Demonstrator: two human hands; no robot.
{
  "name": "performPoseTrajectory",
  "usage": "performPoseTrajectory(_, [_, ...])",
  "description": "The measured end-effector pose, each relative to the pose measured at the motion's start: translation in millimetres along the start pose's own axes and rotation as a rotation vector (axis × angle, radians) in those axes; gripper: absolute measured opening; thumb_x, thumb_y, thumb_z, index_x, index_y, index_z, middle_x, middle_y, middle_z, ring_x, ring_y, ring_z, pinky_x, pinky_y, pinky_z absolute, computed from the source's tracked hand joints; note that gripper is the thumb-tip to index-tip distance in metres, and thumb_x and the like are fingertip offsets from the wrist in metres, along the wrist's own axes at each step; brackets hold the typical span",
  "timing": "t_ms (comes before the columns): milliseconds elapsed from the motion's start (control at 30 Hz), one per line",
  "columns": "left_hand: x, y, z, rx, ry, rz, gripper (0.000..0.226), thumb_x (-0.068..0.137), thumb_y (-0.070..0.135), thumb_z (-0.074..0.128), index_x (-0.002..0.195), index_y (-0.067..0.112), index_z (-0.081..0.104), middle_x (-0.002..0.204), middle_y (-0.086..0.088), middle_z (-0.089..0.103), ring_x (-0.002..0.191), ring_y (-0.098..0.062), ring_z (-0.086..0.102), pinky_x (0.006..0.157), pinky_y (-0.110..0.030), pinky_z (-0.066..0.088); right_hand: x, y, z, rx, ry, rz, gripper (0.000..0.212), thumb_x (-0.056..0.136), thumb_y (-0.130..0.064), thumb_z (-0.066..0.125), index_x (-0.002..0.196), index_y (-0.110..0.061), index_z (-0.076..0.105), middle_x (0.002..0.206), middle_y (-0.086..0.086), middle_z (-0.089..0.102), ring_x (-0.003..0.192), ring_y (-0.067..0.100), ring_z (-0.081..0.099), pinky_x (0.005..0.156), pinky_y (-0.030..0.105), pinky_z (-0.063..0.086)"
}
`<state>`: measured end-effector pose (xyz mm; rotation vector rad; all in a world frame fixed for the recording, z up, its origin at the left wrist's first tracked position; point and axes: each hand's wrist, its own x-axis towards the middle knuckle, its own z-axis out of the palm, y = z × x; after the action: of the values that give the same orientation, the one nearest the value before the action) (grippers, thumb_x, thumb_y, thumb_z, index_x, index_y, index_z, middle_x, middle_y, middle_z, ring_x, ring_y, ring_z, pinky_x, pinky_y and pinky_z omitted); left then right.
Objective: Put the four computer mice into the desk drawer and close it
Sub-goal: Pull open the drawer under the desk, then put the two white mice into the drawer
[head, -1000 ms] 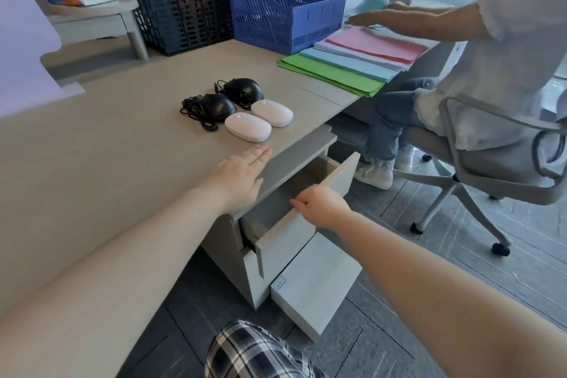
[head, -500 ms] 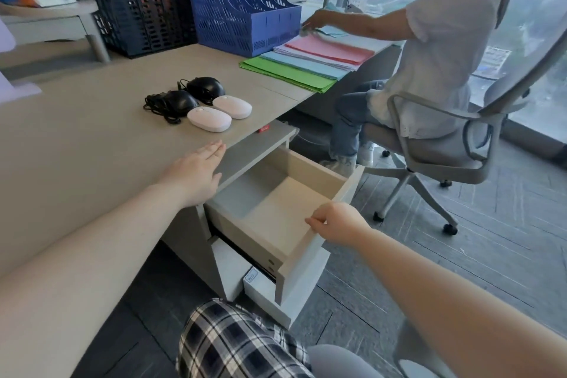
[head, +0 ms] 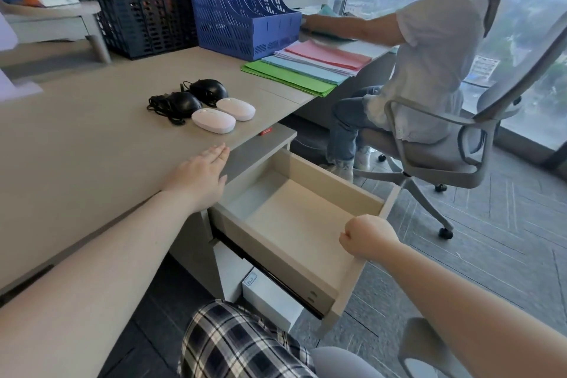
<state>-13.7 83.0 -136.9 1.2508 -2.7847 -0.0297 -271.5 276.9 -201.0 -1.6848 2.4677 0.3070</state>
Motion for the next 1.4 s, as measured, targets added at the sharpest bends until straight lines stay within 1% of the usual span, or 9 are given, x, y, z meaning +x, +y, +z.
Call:
performPoseTrajectory(300, [0.4, -1.9, 3.9, -0.038, 0.065, 0.009, 0.057, 0.098, 0.028, 0.037, 0.149, 0.013, 0.016, 0.16, -0.001, 0.015, 0.147, -0.014, 0.015, 0.117, -0.034, 0.019, 4.3, -12.8, 1.5, 0.058, 0.041, 0.011, 0.041, 0.095, -0.033, 0.034, 0.067, -0.012, 0.054, 0.06, -0.002, 0.049, 0.064, 0.025, 0.056, 0.06, 0.029, 0.045])
performPoseTrajectory(467, [9.5, 2.2, -0.2, -0.267, 0.127, -0.089, 0.048, 0.096, 0.027, 0.042, 0.141, 0.011, 0.037, 0.15, -0.007, 0.04, 0.136, -0.026, 0.038, 0.109, -0.044, 0.036, 28.5, -28.5, -10.8, 0.123, 0.11, -0.021, 0.046, 0.096, -0.036, 0.033, 0.08, -0.009, 0.066, 0.073, 0.002, 0.06, 0.076, 0.028, 0.065, 0.063, 0.031, 0.05])
performPoseTrajectory(567, [19.3, -0.3, -4.8, -0.35, 0.188, -0.131, 0.044, 0.094, 0.026, 0.046, 0.135, 0.01, 0.044, 0.138, -0.011, 0.05, 0.121, -0.036, 0.05, 0.097, -0.047, 0.045, 52.6, -44.1, -30.0, 0.161, 0.151, -0.049, 0.046, 0.096, -0.037, 0.033, 0.079, -0.01, 0.065, 0.072, 0.001, 0.057, 0.077, 0.028, 0.062, 0.063, 0.03, 0.049])
performPoseTrajectory(700, [38.6, -9.5, -7.8, -0.372, 0.28, -0.224, 0.046, 0.091, 0.029, 0.054, 0.13, 0.007, 0.048, 0.138, -0.013, 0.048, 0.121, -0.035, 0.048, 0.096, -0.044, 0.044, 88.9, -70.0, -60.6, 0.216, 0.234, -0.094, 0.037, 0.095, -0.036, 0.036, 0.07, -0.015, 0.054, 0.072, 0.0, 0.053, 0.072, 0.026, 0.052, 0.06, 0.028, 0.04])
performPoseTrajectory(867, [68.1, -28.5, -1.2, -0.404, 0.308, -0.312, 0.074, 0.078, 0.045, 0.066, 0.137, 0.011, 0.038, 0.141, -0.011, 0.043, 0.128, -0.031, 0.041, 0.105, -0.041, 0.039, 135.1, -106.7, -103.0, 0.38, 0.382, -0.145, 0.032, 0.094, -0.036, 0.043, 0.097, -0.012, 0.063, 0.091, 0.005, 0.063, 0.093, 0.028, 0.059, 0.073, 0.037, 0.051])
performPoseTrajectory(1067, [100.2, -38.9, -0.1, -0.442, 0.248, -0.398, 0.097, 0.064, 0.07, 0.065, 0.137, 0.014, 0.035, 0.146, -0.013, 0.038, 0.134, -0.031, 0.037, 0.107, -0.044, 0.038, 183.7, -125.1, -130.2, 0.505, 0.601, -0.111, 0.032, 0.09, -0.03, 0.046, 0.117, -0.015, 0.052, 0.119, 0.008, 0.058, 0.116, 0.029, 0.047, 0.09, 0.04, 0.043])
performPoseTrajectory(1167, [110.1, -34.9, 0.5, -0.477, 0.261, -0.377, 0.105, 0.062, 0.066, 0.071, 0.142, 0.011, 0.03, 0.144, -0.014, 0.039, 0.134, -0.029, 0.035, 0.109, -0.038, 0.031, 204.1, -134.8, -143.2, 0.638, 0.495, -0.129, 0.051, 0.087, -0.041, 0.053, 0.134, -0.023, 0.042, 0.133, 0.006, 0.054, 0.126, 0.029, 0.044, 0.101, 0.044, 0.04])
performPoseTrajectory(1300, [113.7, -32.4, -2.1, -0.538, 0.276, -0.371, 0.108, 0.055, 0.064, 0.077, 0.139, 0.011, 0.035, 0.136, -0.015, 0.046, 0.129, -0.029, 0.04, 0.107, -0.037, 0.032, 222.3, -147.5, -147.4, 0.742, 0.347, -0.165, 0.067, 0.083, -0.051, 0.058, 0.14, -0.023, 0.038, 0.137, 0.007, 0.054, 0.126, 0.029, 0.048, 0.101, 0.041, 0.042])
performPoseTrajectory(1400, [112.2, -33.1, -4.3, -0.548, 0.255, -0.387, 0.113, 0.045, 0.067, 0.068, 0.139, 0.013, 0.033, 0.135, -0.015, 0.046, 0.129, -0.03, 0.04, 0.105, -0.037, 0.033, 223.2, -146.2, -149.8, 0.715, 0.308, -0.143, 0.07, 0.082, -0.054, 0.06, 0.14, -0.019, 0.043, 0.137, 0.005, 0.055, 0.126, 0.028, 0.05, 0.098, 0.035, 0.041])
